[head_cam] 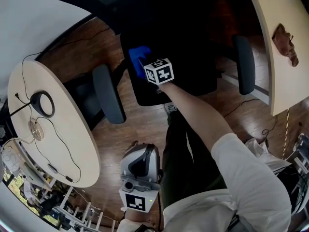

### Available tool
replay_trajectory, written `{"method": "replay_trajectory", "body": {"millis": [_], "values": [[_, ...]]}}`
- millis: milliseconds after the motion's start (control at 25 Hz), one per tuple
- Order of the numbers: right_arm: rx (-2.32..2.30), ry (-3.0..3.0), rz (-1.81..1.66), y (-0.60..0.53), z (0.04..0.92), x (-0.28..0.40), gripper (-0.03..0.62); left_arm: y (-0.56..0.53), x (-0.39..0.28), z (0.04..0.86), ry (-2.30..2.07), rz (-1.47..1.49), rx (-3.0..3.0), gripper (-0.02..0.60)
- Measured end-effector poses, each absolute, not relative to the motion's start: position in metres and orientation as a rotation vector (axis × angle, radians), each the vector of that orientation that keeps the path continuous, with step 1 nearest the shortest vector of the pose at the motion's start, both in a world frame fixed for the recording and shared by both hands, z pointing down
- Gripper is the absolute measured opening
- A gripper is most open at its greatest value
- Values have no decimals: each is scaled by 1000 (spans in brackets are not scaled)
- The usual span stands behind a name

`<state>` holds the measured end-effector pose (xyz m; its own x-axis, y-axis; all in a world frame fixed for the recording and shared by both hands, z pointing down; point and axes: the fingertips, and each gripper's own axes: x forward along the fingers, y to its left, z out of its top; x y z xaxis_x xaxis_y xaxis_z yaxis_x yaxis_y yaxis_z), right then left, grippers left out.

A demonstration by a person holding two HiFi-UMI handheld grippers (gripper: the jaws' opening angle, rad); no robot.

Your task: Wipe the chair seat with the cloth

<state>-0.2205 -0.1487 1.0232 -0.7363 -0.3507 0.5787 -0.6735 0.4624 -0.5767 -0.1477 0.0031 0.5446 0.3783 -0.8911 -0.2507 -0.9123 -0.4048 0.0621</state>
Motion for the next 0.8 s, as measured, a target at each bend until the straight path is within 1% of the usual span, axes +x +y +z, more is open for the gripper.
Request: {"method": "replay_trajectory", "body": {"millis": [120,200,280,400,680,800], "values": [[779,-2263,1181,-110,1052,-275,71,5,-151,552,1686,381,-2519,55],[801,-2255,1167,-110,1059,-280,69,9,-156,558,1699,377,-2518,55],[832,-2255,1142,-119,1063,-261,69,15,-163,560,1705,368,-2517,55],[907,-2197,1095,-141,1077,-193,69,18,-167,559,1702,362,-2520,55],[1278,-1937,1050,-199,1083,45,69,7,-149,542,1646,442,-2541,55],[1359,-1872,1058,-204,1081,102,69,5,-137,543,1611,454,-2560,55]]}}
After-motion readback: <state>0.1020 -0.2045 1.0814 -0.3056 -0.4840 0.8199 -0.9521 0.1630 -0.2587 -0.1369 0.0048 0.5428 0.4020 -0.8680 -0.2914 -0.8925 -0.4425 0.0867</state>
